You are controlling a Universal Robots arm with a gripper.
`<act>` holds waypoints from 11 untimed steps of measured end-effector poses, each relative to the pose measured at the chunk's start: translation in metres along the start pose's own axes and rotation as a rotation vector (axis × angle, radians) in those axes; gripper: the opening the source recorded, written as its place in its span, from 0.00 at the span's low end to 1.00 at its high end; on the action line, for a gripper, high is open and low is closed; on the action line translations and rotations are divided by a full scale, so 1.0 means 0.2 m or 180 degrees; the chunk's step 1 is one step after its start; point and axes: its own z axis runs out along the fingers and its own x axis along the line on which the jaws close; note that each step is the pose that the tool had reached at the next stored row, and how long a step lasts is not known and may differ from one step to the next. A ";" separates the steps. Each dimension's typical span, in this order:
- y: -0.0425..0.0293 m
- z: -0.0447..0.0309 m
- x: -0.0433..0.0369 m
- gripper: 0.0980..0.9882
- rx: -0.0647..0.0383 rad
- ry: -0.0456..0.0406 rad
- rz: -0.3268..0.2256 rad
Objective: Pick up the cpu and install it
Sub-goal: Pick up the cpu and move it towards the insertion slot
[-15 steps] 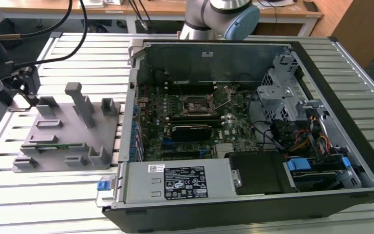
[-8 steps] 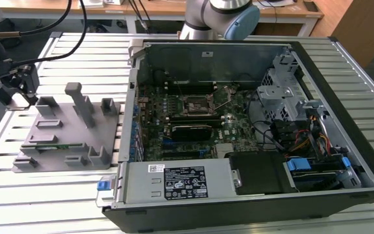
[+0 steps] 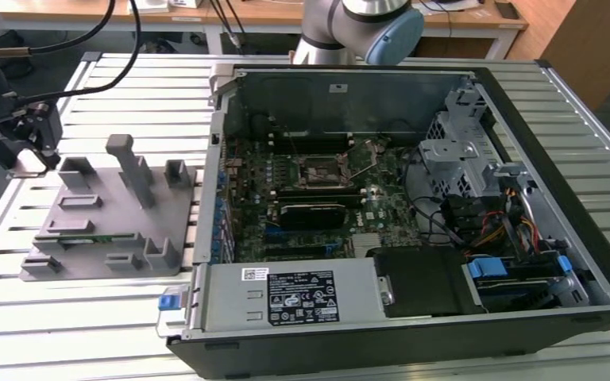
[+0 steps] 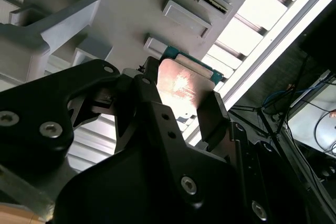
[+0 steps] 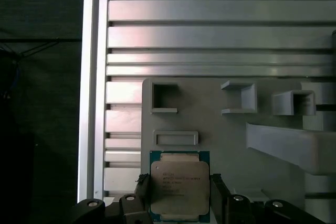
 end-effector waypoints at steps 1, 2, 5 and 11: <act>0.000 -0.003 0.000 0.50 0.0000 0.0000 0.0000; 0.000 -0.005 0.000 0.50 0.0000 0.0000 0.0000; 0.001 -0.009 0.000 0.50 0.0000 0.0000 0.0000; 0.002 -0.023 0.000 0.50 0.0000 0.0000 0.0000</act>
